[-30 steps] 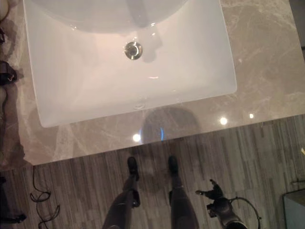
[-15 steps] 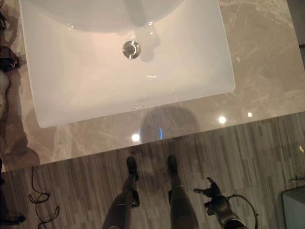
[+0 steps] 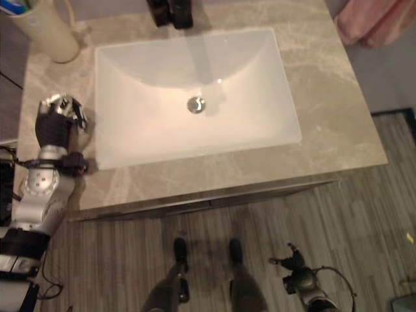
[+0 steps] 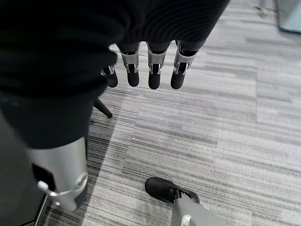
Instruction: Put brush and paste in cup on sink, flatten towel.
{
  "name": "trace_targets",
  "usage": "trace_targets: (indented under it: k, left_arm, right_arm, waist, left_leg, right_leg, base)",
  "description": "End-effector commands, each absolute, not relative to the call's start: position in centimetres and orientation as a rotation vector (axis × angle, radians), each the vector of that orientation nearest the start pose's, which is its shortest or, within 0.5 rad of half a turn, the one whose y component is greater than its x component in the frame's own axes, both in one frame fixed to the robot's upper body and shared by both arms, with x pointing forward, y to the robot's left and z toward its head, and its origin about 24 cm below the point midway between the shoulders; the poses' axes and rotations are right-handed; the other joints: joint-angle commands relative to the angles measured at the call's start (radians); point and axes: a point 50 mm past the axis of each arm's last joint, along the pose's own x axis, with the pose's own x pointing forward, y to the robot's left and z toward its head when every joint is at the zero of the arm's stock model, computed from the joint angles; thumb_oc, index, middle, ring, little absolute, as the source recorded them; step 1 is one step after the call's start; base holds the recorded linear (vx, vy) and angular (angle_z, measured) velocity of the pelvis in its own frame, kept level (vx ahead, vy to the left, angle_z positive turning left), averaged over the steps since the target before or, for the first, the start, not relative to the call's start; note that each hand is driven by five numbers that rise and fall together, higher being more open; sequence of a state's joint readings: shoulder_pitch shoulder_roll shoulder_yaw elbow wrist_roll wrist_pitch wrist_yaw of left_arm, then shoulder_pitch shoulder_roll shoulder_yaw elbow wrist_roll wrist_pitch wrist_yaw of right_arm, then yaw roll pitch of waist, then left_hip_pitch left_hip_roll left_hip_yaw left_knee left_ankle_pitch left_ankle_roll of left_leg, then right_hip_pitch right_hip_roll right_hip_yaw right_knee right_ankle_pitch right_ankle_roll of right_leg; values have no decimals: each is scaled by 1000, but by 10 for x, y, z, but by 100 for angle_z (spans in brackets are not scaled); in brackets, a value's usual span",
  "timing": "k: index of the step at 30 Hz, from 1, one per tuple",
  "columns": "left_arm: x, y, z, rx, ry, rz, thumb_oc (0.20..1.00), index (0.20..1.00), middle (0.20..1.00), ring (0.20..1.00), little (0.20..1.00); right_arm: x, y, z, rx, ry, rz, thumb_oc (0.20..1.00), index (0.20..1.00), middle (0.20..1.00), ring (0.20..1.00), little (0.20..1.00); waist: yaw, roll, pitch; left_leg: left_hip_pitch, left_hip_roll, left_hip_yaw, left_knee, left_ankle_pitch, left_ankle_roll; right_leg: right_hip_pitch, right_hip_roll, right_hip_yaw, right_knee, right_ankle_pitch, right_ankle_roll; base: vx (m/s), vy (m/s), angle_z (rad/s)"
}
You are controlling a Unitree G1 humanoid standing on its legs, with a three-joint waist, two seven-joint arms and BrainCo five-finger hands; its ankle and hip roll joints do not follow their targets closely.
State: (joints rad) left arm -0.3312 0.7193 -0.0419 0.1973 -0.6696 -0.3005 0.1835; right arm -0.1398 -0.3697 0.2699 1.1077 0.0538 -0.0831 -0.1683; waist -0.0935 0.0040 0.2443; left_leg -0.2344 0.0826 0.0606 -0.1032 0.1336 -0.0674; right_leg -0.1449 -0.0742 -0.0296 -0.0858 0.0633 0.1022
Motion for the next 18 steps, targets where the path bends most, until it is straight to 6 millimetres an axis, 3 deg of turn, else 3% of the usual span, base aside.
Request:
trace_targets:
  k: [1,9,18]
  left_arm:
    - [290,278,181,-3,-539,139,200,200,200,200,200]
    - [246,287,152,12,-490,130,200,200,200,200,200]
    - [226,281,150,47,-485,69,200,200,200,200,200]
  right_arm:
    - [142,-272,-130,-558,988,-106,1000,1000,1000,1000,1000]
    - [124,-278,-135,-499,1036,-149,1000,1000,1000,1000,1000]
    - [106,-281,-139,-461,1072,-187,1000,1000,1000,1000,1000]
  waist:
    - [13,-26,-81]
    - [30,-45,-131]
    - [23,-40,-173]
  left_leg:
    - [151,33,14,20,-129,-14]
    - [159,-28,5,188,-242,36]
    - [176,-95,-1,206,-270,76]
  right_leg:
    - [47,-146,-14,-1,32,92]
    - [123,-200,-9,44,26,100]
    - [124,-248,-1,117,82,119]
  base:
    - [21,55,6]
    - [5,99,3]
    - [-1,125,3]
